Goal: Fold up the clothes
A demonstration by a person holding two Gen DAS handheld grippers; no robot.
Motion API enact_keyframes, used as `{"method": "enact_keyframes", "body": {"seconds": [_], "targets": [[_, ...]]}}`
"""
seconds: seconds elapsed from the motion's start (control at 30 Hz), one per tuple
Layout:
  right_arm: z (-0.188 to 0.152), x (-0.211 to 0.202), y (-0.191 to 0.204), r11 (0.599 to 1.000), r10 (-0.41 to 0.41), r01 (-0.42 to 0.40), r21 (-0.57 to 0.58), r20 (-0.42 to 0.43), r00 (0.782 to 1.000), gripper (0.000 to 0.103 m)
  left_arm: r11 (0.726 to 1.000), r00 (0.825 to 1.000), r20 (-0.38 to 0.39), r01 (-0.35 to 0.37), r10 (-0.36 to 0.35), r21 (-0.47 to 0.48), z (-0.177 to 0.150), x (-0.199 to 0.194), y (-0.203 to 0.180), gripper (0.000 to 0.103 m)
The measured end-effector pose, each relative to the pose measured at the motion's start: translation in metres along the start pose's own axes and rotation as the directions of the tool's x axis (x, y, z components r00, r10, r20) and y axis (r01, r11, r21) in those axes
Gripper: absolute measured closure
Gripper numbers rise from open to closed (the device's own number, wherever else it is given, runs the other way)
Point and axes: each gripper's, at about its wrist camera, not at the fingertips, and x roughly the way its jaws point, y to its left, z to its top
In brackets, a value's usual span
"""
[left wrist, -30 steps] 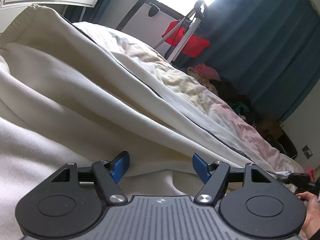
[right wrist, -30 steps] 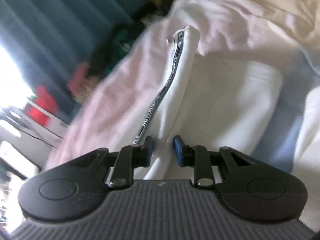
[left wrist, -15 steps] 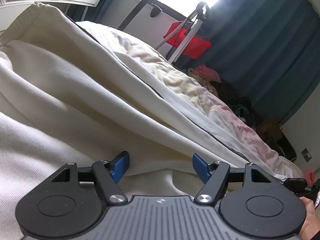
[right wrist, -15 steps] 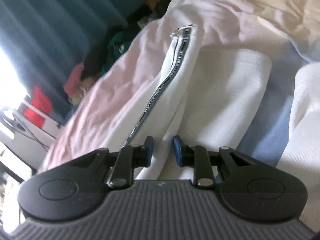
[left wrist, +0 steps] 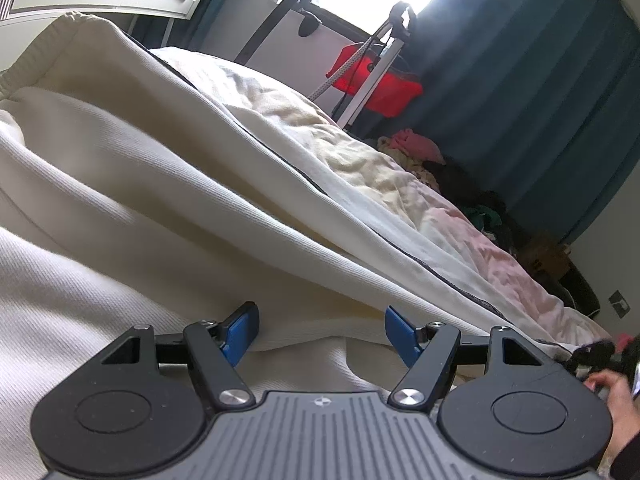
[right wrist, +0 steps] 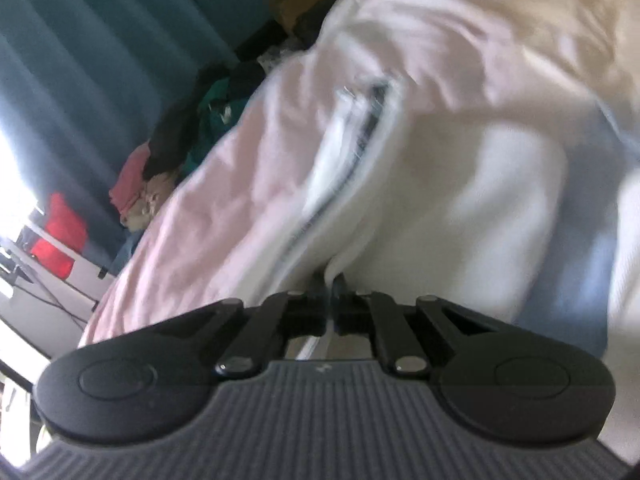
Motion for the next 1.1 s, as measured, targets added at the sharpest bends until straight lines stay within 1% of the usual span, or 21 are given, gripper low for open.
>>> {"method": "enact_keyframes", "body": {"seconds": [0.03, 0.07, 0.1, 0.13, 0.17, 0.2, 0.23, 0.27, 0.3, 0.37, 0.4, 0.5, 0.57, 0.6, 0.7, 0.8, 0.9, 0.97, 1.03, 1.07, 1.1], "targets": [[0.006, -0.008, 0.017, 0.999, 0.013, -0.012, -0.039, 0.032, 0.999, 0.097, 1.0, 1.0, 0.001, 0.001, -0.001, 0.001, 0.0, 0.0, 0.0, 0.031], [0.012, -0.023, 0.033, 0.996, 0.06, -0.054, -0.078, 0.08, 0.995, 0.097, 1.0, 1.0, 0.002, 0.002, -0.002, 0.0, 0.0, 0.001, 0.0, 0.031], [0.018, -0.044, 0.046, 0.986, 0.142, -0.129, -0.102, 0.138, 0.98, 0.098, 1.0, 1.0, 0.003, 0.006, -0.006, -0.003, 0.001, 0.0, 0.001, 0.031], [0.023, -0.065, 0.058, 0.971, 0.223, -0.2, -0.131, 0.193, 0.956, 0.098, 1.0, 1.0, 0.004, 0.013, -0.013, -0.013, 0.001, -0.001, 0.002, 0.031], [0.028, -0.087, 0.07, 0.951, 0.296, -0.262, -0.164, 0.241, 0.924, 0.098, 1.0, 1.0, 0.004, 0.019, -0.019, -0.023, 0.002, -0.003, 0.004, 0.031], [0.032, -0.107, 0.076, 0.936, 0.337, -0.289, -0.202, 0.273, 0.901, 0.098, 0.999, 1.0, 0.004, 0.024, -0.024, -0.034, 0.003, -0.004, 0.005, 0.032], [0.033, -0.125, 0.077, 0.926, 0.357, -0.294, -0.237, 0.301, 0.884, 0.098, 0.999, 1.0, 0.005, 0.03, -0.03, -0.044, 0.003, -0.006, 0.007, 0.032], [0.032, -0.138, 0.072, 0.922, 0.363, -0.286, -0.261, 0.325, 0.873, 0.098, 0.998, 0.999, 0.005, 0.035, -0.035, -0.055, 0.004, -0.007, 0.008, 0.032], [0.029, -0.147, 0.06, 0.925, 0.354, -0.272, -0.265, 0.339, 0.872, 0.098, 0.997, 0.999, 0.005, 0.04, -0.04, -0.065, 0.005, -0.009, 0.009, 0.032], [0.02, -0.15, 0.023, 0.946, 0.302, -0.237, -0.223, 0.329, 0.895, 0.098, 0.996, 0.999, 0.004, 0.045, -0.045, -0.077, 0.006, -0.012, 0.011, 0.032], [0.014, -0.146, 0.0, 0.959, 0.264, -0.217, -0.181, 0.305, 0.915, 0.098, 0.996, 0.999, 0.004, 0.045, -0.045, -0.078, 0.006, -0.013, 0.011, 0.032], [-0.009, -0.13, -0.071, 0.987, 0.162, -0.157, -0.041, 0.208, 0.965, 0.098, 0.997, 0.999, 0.004, 0.034, -0.034, -0.063, 0.005, -0.019, 0.01, 0.032], [-0.024, -0.119, -0.101, 0.993, 0.116, -0.118, 0.001, 0.143, 0.983, 0.098, 0.999, 1.0, 0.014, 0.013, -0.013, -0.039, 0.004, -0.024, 0.006, 0.032], [-0.03, -0.115, -0.114, 0.995, 0.1, -0.102, 0.014, 0.115, 0.988, 0.098, 1.0, 1.0, 0.022, -0.001, 0.002, -0.024, 0.003, -0.027, 0.004, 0.032], [-0.03, -0.115, -0.115, 0.994, 0.111, -0.11, -0.017, 0.091, 0.99, 0.098, 0.998, 0.997, 0.058, -0.051, 0.049, 0.032, 0.0, -0.035, -0.004, 0.032], [-0.033, -0.127, -0.108, 0.994, 0.107, -0.104, -0.04, 0.099, 0.989, 0.095, 0.996, 0.997, 0.062, -0.055, 0.051, 0.063, -0.003, -0.04, -0.012, 0.032], [-0.04, -0.14, -0.112, 0.997, 0.07, -0.072, 0.037, 0.058, 0.996, 0.094, 0.993, 0.996, 0.068, -0.063, 0.056, 0.105, -0.008, -0.045, -0.021, 0.031], [-0.046, -0.155, -0.116, 0.996, 0.067, -0.069, 0.054, 0.034, 0.997, 0.093, 0.986, 0.995, 0.08, -0.076, 0.065, 0.149, -0.012, -0.051, -0.03, 0.03], [-0.051, -0.173, -0.117, 0.997, 0.066, -0.066, 0.026, 0.018, 0.998, 0.085, 0.98, 0.994, 0.086, -0.077, 0.062, 0.183, -0.015, -0.058, -0.036, 0.029], [-0.054, -0.183, -0.116, 0.998, 0.069, -0.069, -0.009, 0.018, 0.997, 0.067, 0.978, 0.995, 0.088, -0.072, 0.056, 0.196, -0.017, -0.063, -0.039, 0.029], [-0.056, -0.194, -0.114, 0.996, 0.078, -0.077, -0.045, 0.022, 0.997, 0.041, 0.975, 0.995, 0.091, -0.07, 0.051, 0.211, -0.018, -0.068, -0.042, 0.029]]}}
